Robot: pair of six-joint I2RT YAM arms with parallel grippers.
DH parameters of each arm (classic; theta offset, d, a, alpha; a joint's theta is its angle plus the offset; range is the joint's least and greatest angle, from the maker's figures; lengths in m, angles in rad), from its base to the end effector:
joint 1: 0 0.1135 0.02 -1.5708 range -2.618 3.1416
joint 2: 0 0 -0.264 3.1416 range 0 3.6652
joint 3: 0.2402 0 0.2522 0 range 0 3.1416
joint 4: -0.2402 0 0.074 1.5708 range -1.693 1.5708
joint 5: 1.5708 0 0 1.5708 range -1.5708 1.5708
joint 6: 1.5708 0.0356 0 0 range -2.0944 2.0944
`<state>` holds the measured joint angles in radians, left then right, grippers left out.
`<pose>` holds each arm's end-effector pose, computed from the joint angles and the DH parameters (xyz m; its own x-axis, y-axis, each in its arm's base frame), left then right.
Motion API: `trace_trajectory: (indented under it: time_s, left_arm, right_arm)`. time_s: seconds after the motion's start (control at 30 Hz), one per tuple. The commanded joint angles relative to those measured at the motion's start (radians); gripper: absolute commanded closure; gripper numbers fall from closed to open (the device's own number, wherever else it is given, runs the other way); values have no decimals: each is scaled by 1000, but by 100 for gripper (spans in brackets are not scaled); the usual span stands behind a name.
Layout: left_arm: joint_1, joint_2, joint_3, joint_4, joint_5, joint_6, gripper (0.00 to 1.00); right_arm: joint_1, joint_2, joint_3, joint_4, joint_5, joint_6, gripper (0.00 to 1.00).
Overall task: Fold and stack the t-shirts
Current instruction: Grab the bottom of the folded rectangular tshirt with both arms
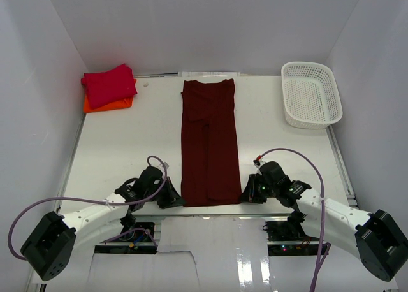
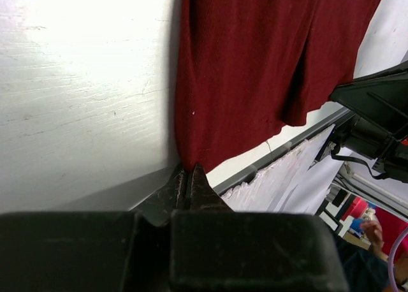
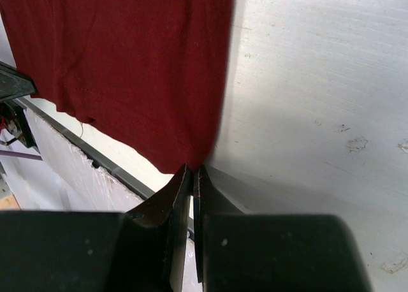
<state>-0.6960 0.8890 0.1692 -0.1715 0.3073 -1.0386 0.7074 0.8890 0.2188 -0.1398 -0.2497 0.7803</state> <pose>0.1045 -0.1014 0.1182 -0.9552 -0.2722 -0.1161 -0.1303 0.7391 -0.6609 0.1141 0.1092 0.1348 -0.9253 0.1057 -0.3641 -0.1523 0.7758 0.6123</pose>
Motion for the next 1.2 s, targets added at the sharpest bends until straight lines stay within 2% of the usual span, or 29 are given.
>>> trace_trajectory:
  time_s: [0.0,0.47,1.03,1.17]
  left_arm:
    - [-3,36,-11,-111,-56,60,100]
    - [-3,-16,127,-198,-48,97,100]
    - [-2,37,348,-287,-65,123,100]
    - [36,53,381,-299,-50,149,100]
  right_arm:
    - [4,-9,8,-47,1,-24,92]
    - [4,-68,140,-205,-3,-82,92]
    - [4,-7,318,-294,-3,-156,92]
    - [3,25,375,-325,10,-187,92]
